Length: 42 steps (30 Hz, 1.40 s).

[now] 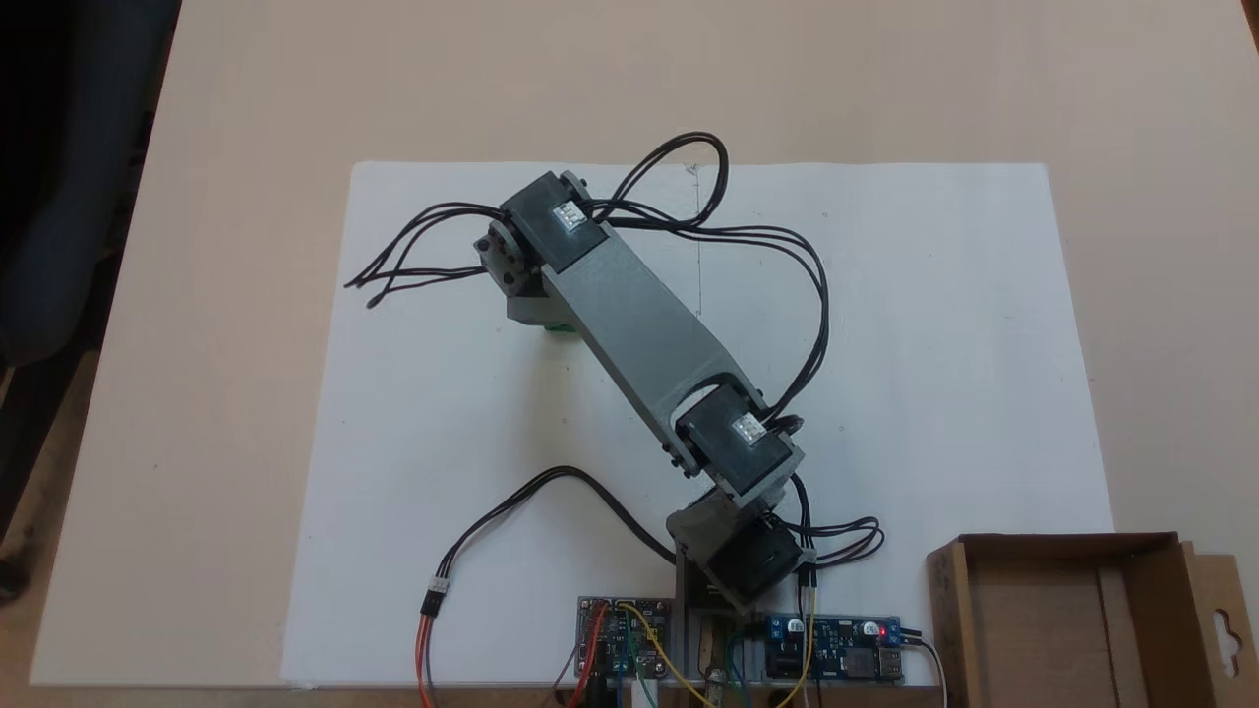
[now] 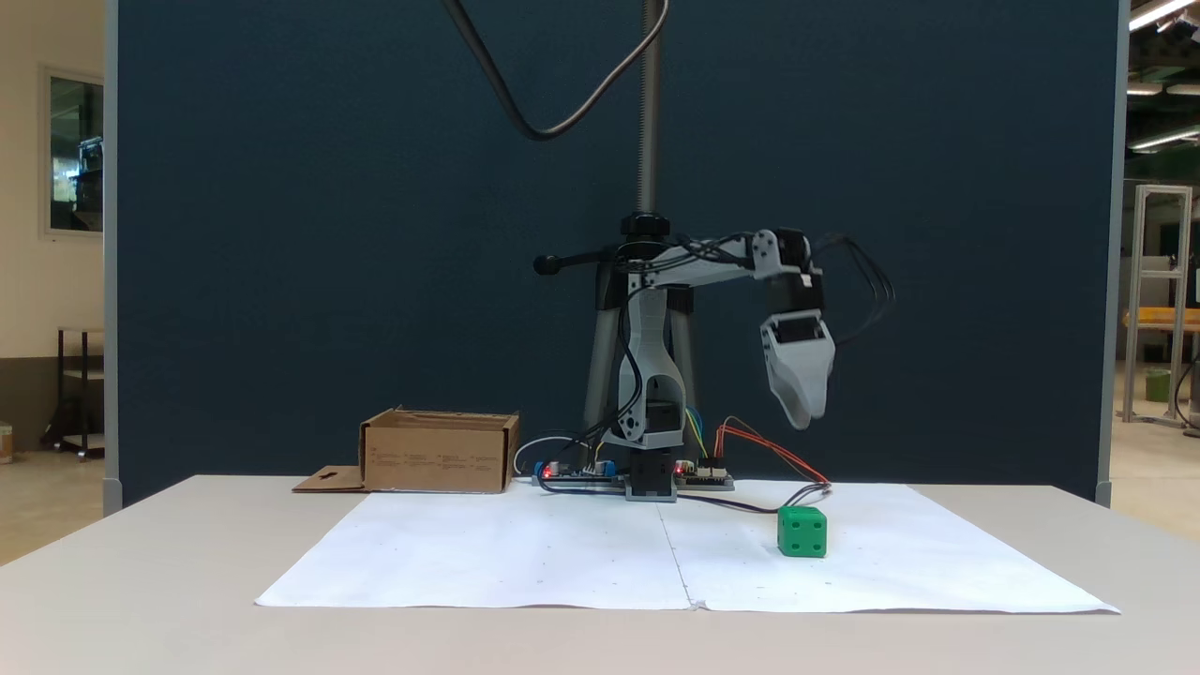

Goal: Grasp a green dice and put it in the bin.

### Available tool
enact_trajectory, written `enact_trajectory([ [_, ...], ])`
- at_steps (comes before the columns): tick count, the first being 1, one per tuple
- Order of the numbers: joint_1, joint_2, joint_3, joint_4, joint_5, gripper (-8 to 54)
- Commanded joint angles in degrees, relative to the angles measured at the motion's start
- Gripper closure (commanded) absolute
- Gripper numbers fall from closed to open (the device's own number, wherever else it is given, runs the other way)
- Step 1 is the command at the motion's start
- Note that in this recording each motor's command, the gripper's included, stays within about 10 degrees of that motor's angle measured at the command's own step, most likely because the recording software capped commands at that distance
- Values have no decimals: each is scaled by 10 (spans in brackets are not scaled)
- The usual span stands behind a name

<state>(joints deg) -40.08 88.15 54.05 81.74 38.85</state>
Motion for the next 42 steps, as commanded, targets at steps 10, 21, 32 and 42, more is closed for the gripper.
enact_trajectory([
  [10, -3, -33, -40, 6, 50, 33],
  [21, 27, -72, -40, 4, 46, 29],
  [32, 28, -120, -40, 2, 46, 21],
  [42, 38, -143, -40, -2, 46, 21],
])
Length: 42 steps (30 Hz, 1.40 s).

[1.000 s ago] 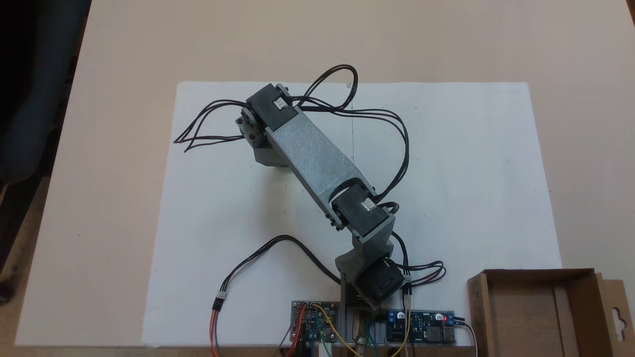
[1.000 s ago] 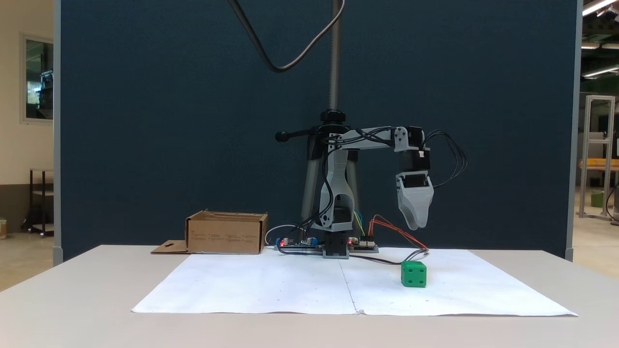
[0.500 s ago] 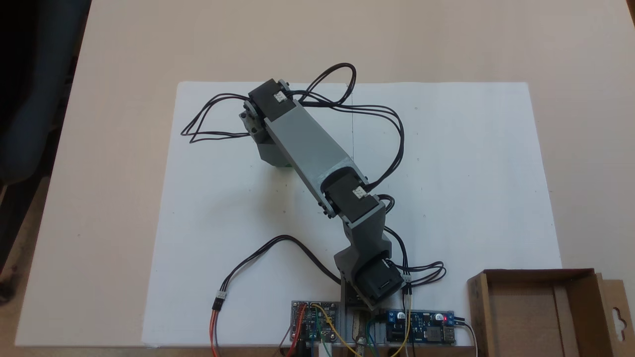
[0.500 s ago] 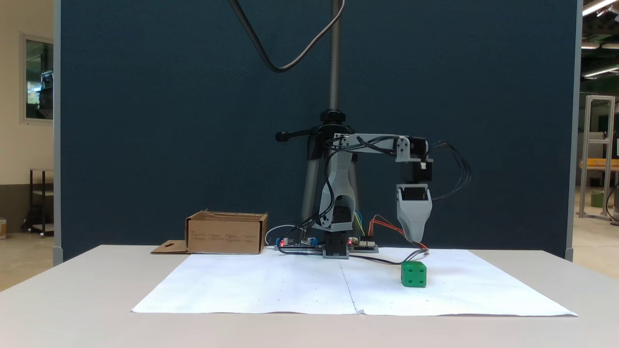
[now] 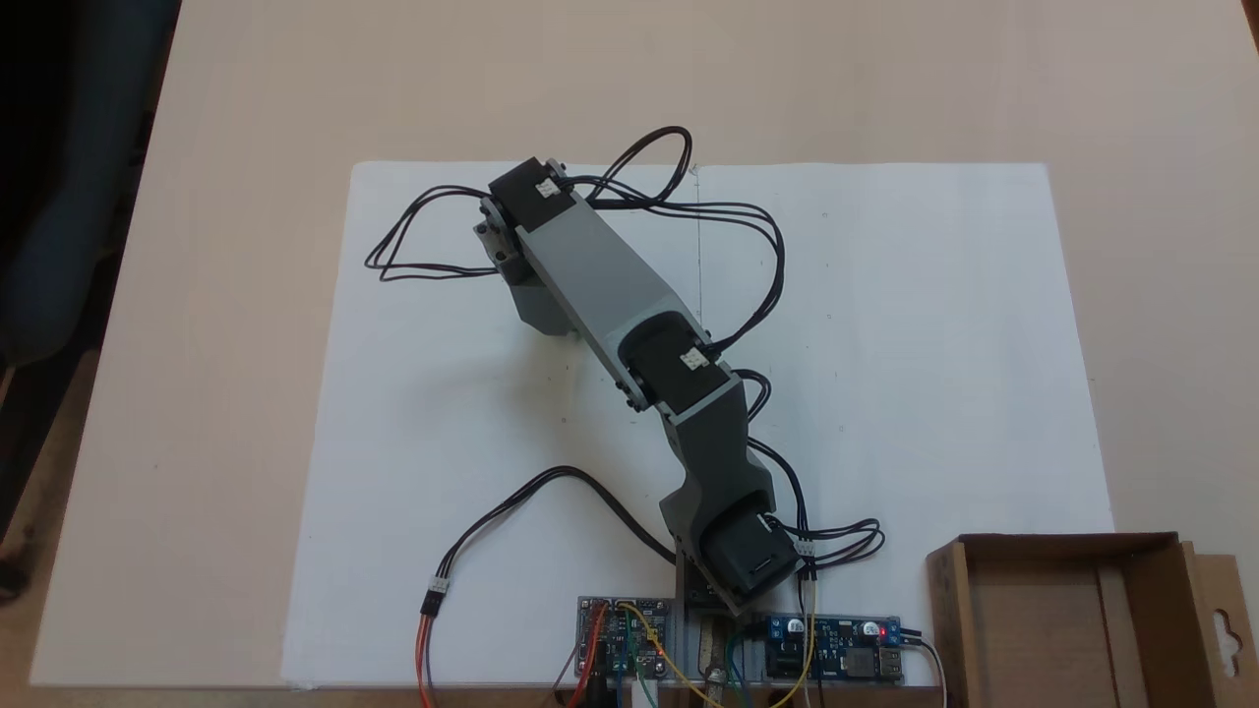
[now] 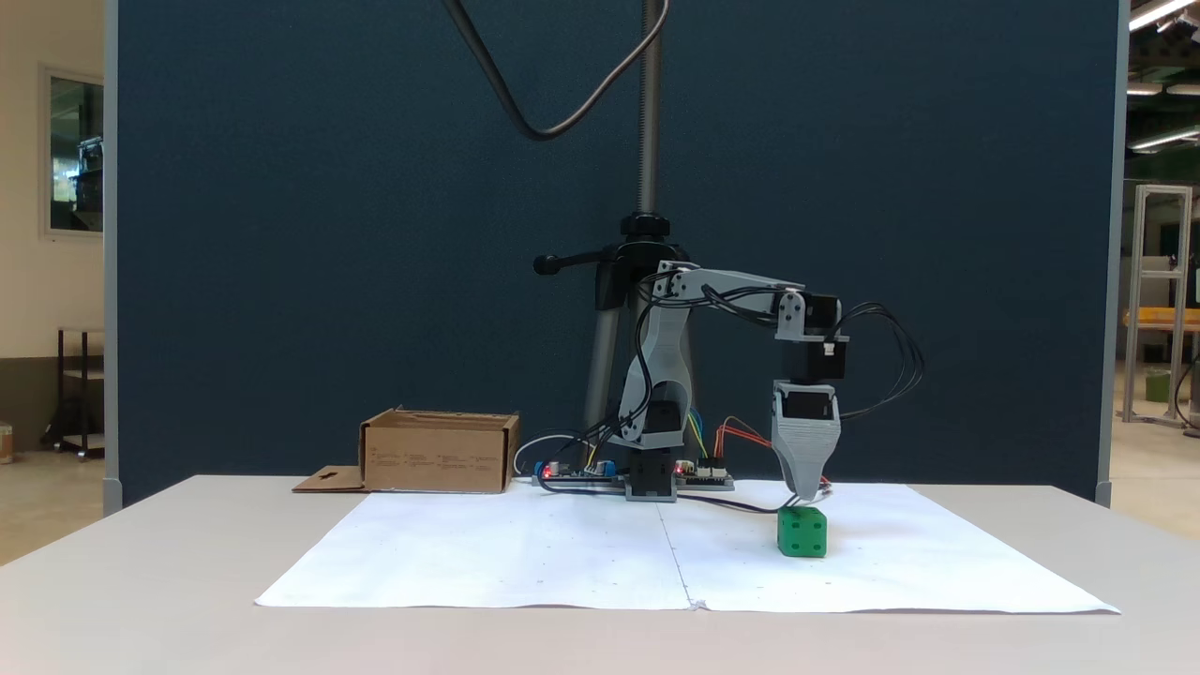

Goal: Grasp a green dice and put it in the bin.

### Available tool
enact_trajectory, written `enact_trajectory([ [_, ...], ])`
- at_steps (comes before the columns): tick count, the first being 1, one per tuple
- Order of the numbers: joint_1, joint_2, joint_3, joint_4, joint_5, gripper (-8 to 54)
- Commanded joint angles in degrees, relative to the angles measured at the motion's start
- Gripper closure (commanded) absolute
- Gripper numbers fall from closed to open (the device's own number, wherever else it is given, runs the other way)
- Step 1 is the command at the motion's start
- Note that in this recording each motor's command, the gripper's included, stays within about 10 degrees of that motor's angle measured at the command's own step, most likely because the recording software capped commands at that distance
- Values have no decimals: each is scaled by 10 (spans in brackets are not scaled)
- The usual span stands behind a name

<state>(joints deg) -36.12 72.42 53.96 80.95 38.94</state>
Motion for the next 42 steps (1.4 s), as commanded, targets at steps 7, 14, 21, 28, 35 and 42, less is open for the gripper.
enact_trajectory([
  [7, 3, 11, -40, 6, 45, 21],
  [14, 4, -11, -40, 6, 45, 21],
  [21, 4, -45, -40, 5, 45, 21],
  [28, 4, -64, -40, 1, 45, 22],
  [35, 4, -80, -40, -6, 45, 24],
  [42, 4, -88, -40, -10, 43, 41],
])
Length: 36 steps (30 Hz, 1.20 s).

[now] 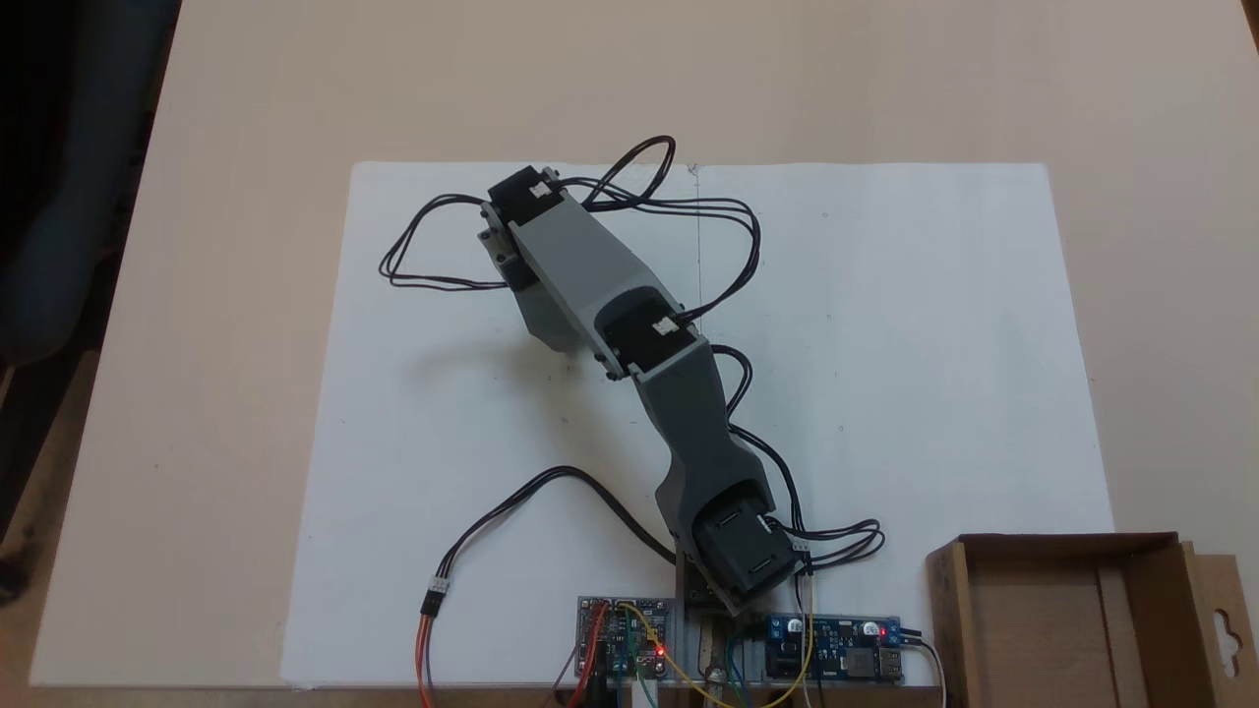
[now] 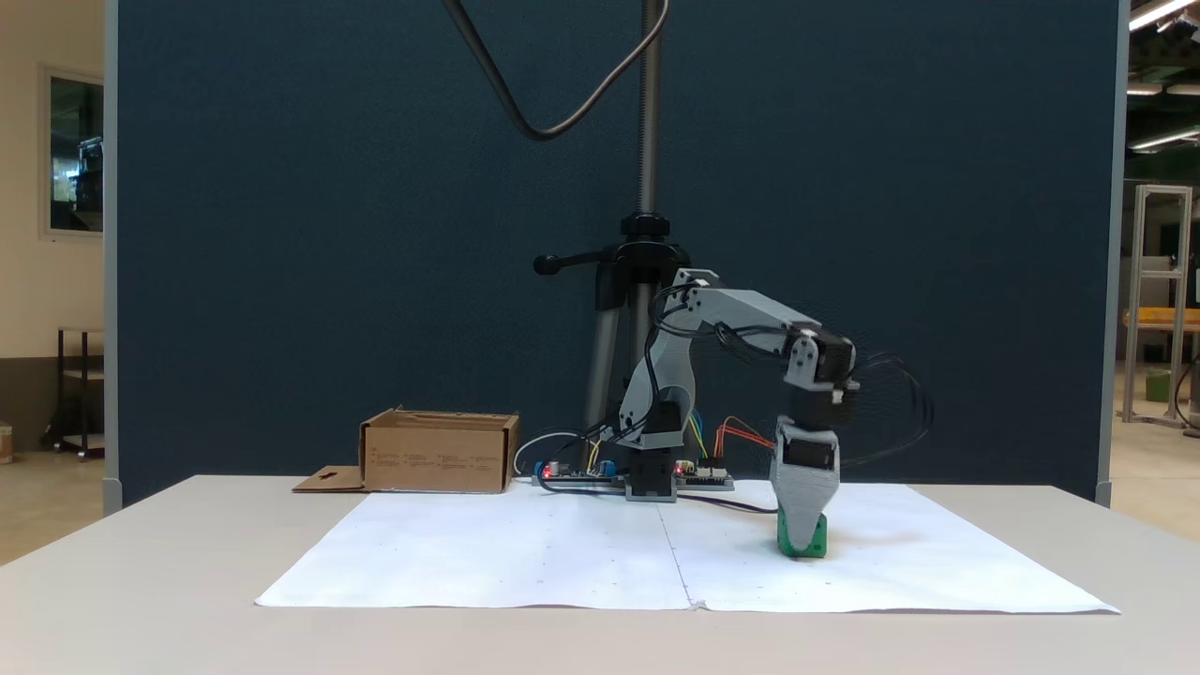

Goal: Grasp a green dice and put it in the bin.

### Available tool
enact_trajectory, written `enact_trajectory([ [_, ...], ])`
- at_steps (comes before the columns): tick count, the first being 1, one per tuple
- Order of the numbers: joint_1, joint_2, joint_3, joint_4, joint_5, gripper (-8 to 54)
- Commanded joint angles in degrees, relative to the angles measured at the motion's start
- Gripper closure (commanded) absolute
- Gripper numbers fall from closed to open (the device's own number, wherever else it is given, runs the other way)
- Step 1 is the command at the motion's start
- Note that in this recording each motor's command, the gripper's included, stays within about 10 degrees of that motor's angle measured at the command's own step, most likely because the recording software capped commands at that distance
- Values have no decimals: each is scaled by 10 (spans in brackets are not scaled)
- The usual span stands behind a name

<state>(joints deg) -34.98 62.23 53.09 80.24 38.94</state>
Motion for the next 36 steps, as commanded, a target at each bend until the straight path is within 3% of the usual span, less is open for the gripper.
enact_trajectory([
  [1, -8, 12, -31, -2, 42, 41],
  [6, -8, 11, -31, -4, 40, 116],
  [10, -3, 12, -31, -4, 40, 229],
  [14, 1, 12, -31, -6, 40, 248],
  [17, 8, 11, -31, -12, 40, 333],
  [27, 22, 18, -31, -19, 15, 333],
  [36, 24, 230, -34, -5, -2, 333],
])
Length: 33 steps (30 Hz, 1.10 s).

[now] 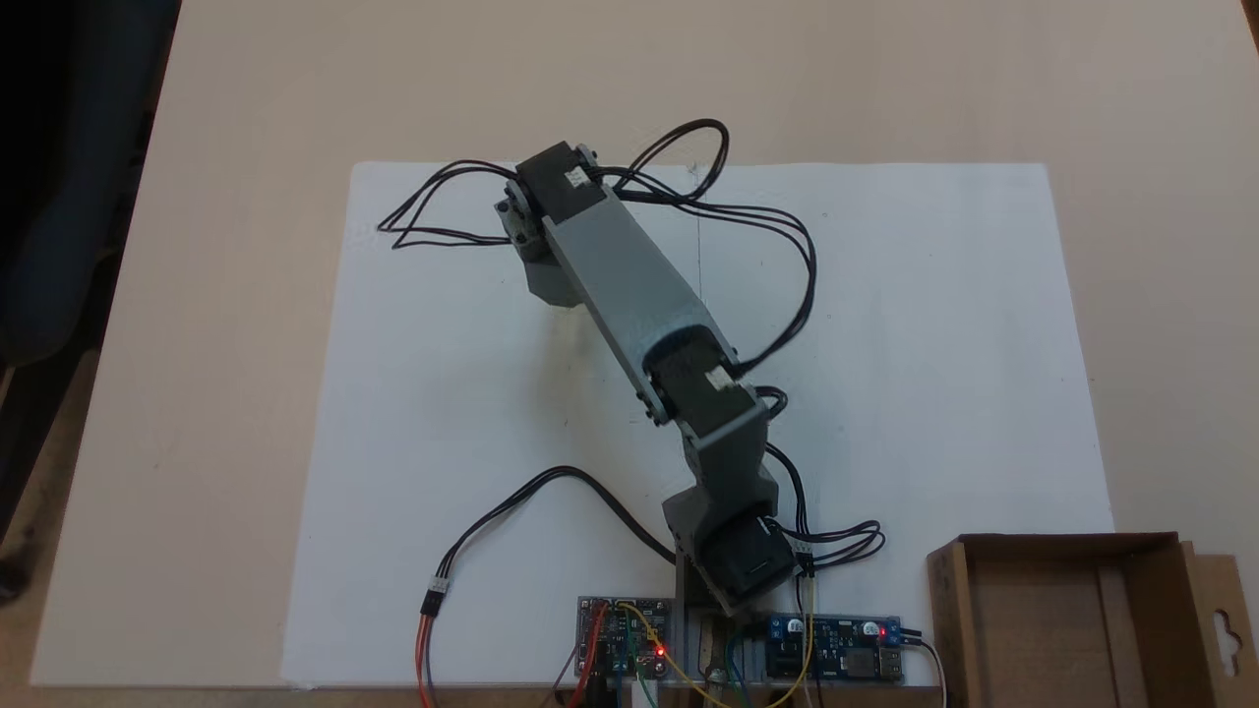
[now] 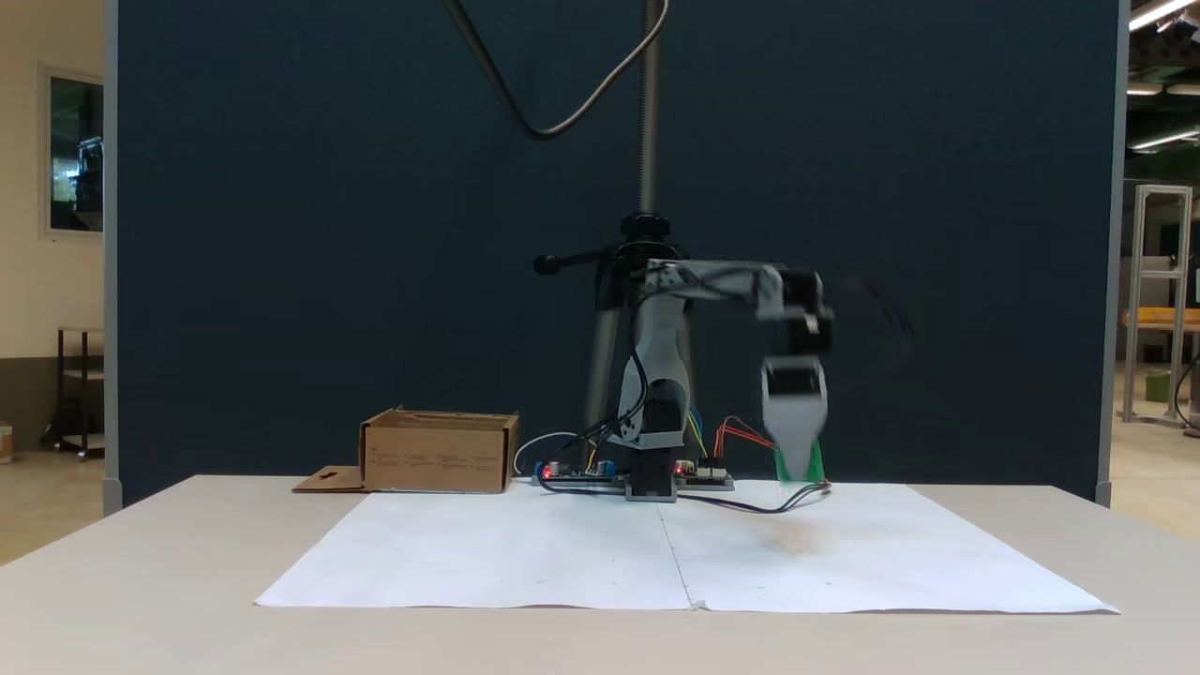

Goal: Grasp a green dice and put it in the bin.

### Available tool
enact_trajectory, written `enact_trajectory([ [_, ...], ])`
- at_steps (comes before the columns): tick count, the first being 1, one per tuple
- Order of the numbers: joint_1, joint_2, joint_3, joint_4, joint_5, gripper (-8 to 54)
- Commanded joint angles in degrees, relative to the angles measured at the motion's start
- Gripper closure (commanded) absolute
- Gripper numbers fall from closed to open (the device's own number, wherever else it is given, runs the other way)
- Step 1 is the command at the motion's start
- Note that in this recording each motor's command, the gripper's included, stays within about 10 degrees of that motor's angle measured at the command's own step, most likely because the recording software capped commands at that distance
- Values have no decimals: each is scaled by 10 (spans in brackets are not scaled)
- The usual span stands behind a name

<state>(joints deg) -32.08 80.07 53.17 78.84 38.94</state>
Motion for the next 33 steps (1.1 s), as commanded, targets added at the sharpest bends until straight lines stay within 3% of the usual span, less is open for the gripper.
enact_trajectory([
  [1, -5, 76, -36, 13, -4, 333],
  [5, -5, 139, -47, 18, -10, 333],
  [14, 59, 142, -52, 16, -54, 333],
  [33, 694, 127, -52, -48, -371, 333],
])
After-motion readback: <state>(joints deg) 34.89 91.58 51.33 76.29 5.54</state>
